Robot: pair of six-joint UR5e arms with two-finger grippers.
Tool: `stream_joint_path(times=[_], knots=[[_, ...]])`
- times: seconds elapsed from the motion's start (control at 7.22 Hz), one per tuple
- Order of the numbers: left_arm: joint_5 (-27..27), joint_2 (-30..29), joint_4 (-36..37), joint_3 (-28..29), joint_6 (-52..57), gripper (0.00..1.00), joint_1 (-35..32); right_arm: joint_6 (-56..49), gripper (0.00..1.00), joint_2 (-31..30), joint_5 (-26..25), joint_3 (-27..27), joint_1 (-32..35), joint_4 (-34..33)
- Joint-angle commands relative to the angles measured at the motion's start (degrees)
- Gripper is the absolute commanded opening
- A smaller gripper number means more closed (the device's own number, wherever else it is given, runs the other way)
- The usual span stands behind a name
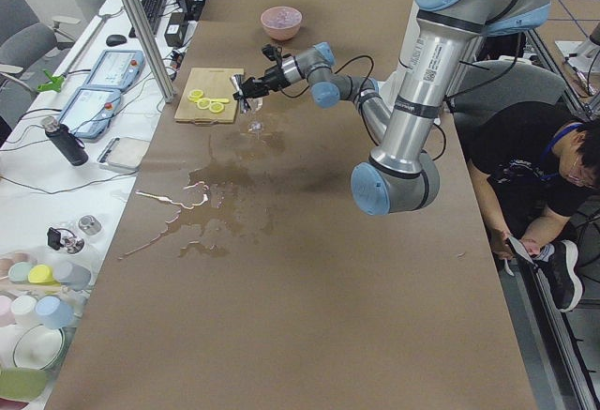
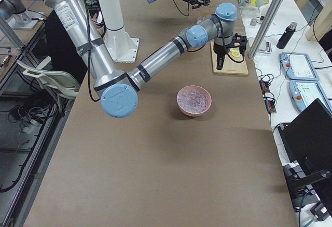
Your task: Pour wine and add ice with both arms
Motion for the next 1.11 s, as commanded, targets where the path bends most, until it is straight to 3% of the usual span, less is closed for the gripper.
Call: stream_joint_path(times=[0.0,0.28,0.55,0.83,0.97], knots=[[-6.17,6.66,-13.22,0.79,-0.10,0.23,-4.02,0.07,0.00,2.67,-0.52,-0.78,-1.95,-0.20],[-16.70,10.55,-28.86,7.52,-4.20,0.22,-10.25,0.16,0.00,8.54,-0.61,-6.20,-2.75,-0.20],[-27.61,11.09,-46.09,19.89,-8.86,0.22,-17.46,2.25,0.00,14.79,-4.55,-10.09,-6.86,-0.20],[-34.67,13.01,-49.67,24.78,-10.38,0.22,-22.57,2.53,0.00,19.44,-7.53,-10.36,-12.12,-0.37],[-38.61,15.20,-50.81,25.14,-12.39,0.22,-25.12,2.62,0.00,25.04,-8.33,-14.54,-14.59,-1.07]])
